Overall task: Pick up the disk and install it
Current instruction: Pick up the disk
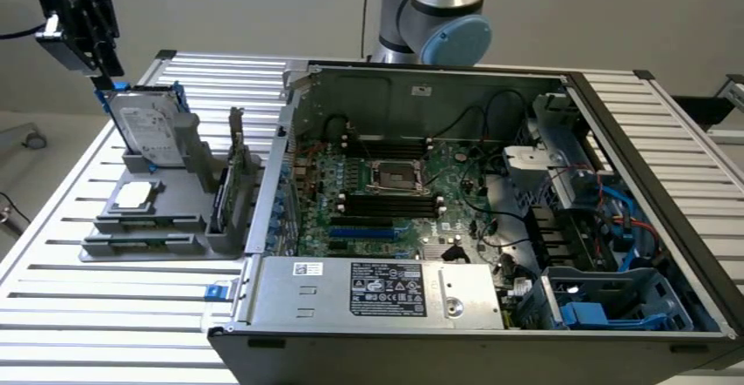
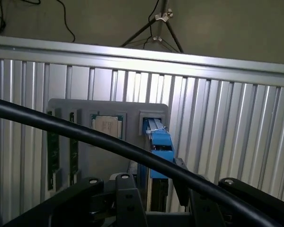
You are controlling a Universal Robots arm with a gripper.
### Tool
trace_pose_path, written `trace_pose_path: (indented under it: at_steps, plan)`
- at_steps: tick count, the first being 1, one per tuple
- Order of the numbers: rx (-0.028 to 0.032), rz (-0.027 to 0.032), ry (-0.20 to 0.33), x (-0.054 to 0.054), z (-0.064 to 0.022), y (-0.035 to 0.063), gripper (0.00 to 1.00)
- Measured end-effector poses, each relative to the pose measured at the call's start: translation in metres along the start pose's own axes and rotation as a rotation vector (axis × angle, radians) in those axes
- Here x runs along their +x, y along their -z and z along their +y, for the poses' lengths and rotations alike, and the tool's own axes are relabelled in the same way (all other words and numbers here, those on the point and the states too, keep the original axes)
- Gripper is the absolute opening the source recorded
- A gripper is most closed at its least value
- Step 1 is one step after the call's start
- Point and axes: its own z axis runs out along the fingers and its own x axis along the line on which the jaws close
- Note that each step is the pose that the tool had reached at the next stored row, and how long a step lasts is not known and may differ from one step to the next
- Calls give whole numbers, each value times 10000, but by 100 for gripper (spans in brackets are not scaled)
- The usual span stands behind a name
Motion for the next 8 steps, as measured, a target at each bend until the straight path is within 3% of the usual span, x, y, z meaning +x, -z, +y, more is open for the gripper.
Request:
trace_pose_path:
  at_steps: [8]
  plan:
    - [-2, -15, -224, -35, -2, -57, 42]
